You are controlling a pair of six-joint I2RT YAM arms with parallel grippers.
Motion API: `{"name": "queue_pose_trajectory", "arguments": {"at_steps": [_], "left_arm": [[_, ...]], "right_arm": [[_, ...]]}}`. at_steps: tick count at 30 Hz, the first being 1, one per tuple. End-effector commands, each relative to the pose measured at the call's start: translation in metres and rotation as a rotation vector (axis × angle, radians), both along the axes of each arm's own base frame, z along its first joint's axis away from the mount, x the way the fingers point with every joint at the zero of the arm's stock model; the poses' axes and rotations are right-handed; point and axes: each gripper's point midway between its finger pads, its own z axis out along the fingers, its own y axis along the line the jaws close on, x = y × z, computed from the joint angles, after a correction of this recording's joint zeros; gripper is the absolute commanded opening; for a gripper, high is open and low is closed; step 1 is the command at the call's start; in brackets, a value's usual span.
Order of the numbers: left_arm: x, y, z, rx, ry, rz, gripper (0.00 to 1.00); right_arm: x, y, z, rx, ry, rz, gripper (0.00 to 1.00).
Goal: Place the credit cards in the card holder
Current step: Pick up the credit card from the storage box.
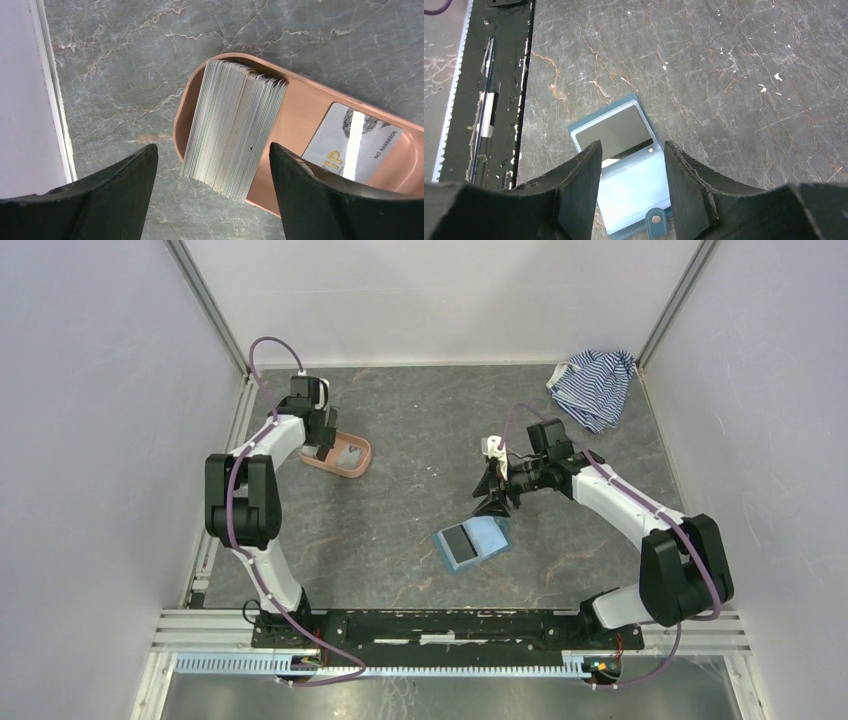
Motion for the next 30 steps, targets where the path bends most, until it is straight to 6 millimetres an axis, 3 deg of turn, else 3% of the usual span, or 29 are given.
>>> {"name": "queue_pose_trajectory", "arguments": {"at_steps": [1, 22, 30], "left_arm": [[0.017, 0.000, 0.012, 0.019, -0.030, -0.061, 0.87], [0.013, 0.012, -0.008, 0.006, 0.030, -0.054, 0.84], [0.017, 0.013, 0.003, 0.003, 0.015, -0.048, 0.77]], "right_arm": [[0.008, 0.002, 0.003, 0.008, -0.023, 0.011, 0.55], [0.006, 0.002, 0.001, 0.005, -0.005, 0.018, 0.54], [0.006, 0.002, 0.001, 0.005, -0.002, 0.020, 0.54]]}}
